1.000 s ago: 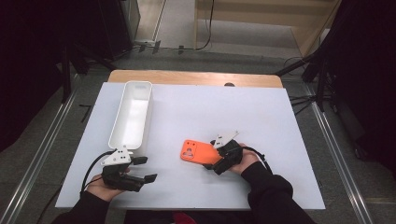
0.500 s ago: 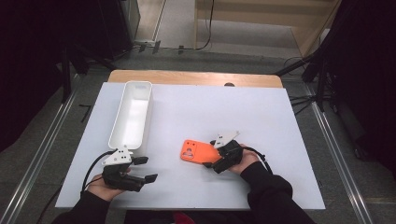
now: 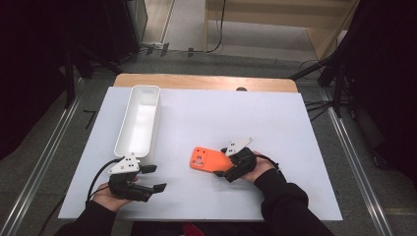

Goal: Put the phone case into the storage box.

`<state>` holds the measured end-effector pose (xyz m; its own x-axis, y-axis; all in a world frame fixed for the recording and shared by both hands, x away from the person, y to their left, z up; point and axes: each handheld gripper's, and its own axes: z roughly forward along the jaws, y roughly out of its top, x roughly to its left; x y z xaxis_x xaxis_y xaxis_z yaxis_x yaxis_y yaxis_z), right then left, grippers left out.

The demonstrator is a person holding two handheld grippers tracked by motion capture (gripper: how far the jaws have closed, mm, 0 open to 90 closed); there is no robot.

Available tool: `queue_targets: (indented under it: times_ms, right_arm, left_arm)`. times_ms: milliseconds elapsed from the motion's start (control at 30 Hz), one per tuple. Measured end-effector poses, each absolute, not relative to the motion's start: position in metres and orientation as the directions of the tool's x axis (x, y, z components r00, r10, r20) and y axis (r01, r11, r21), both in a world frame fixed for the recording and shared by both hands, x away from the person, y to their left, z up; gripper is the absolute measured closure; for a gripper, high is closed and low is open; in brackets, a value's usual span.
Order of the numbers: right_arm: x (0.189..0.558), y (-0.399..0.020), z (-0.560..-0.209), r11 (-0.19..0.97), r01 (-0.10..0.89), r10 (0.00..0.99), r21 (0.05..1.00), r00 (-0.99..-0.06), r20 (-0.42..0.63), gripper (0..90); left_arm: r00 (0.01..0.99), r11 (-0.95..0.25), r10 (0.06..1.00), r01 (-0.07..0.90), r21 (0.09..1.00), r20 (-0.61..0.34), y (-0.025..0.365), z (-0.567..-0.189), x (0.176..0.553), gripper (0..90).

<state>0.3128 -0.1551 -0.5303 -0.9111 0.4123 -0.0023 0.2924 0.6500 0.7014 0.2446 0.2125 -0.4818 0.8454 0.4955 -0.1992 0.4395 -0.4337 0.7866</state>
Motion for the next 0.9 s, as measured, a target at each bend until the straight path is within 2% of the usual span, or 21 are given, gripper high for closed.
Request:
queue_targets:
  times_ms: [433,500,900]
  right_arm:
    - [0.322,-0.162,-0.528,0.57,0.408,0.438,0.713,-0.886,0.156,13.4]
    - [0.325,-0.164,-0.528,0.543,0.448,0.444,0.711,-0.871,0.209,13.6]
    - [0.329,-0.171,-0.519,0.48,0.502,0.45,0.719,-0.845,0.29,14.2]
  left_arm:
    - [0.842,-0.415,0.486,0.458,0.786,-0.233,0.213,-0.48,0.245,24.4]
    - [0.841,-0.418,0.488,0.46,0.783,-0.233,0.213,-0.48,0.245,24.4]
    - [0.822,-0.402,0.499,0.499,0.767,-0.273,0.214,-0.479,0.247,24.4]
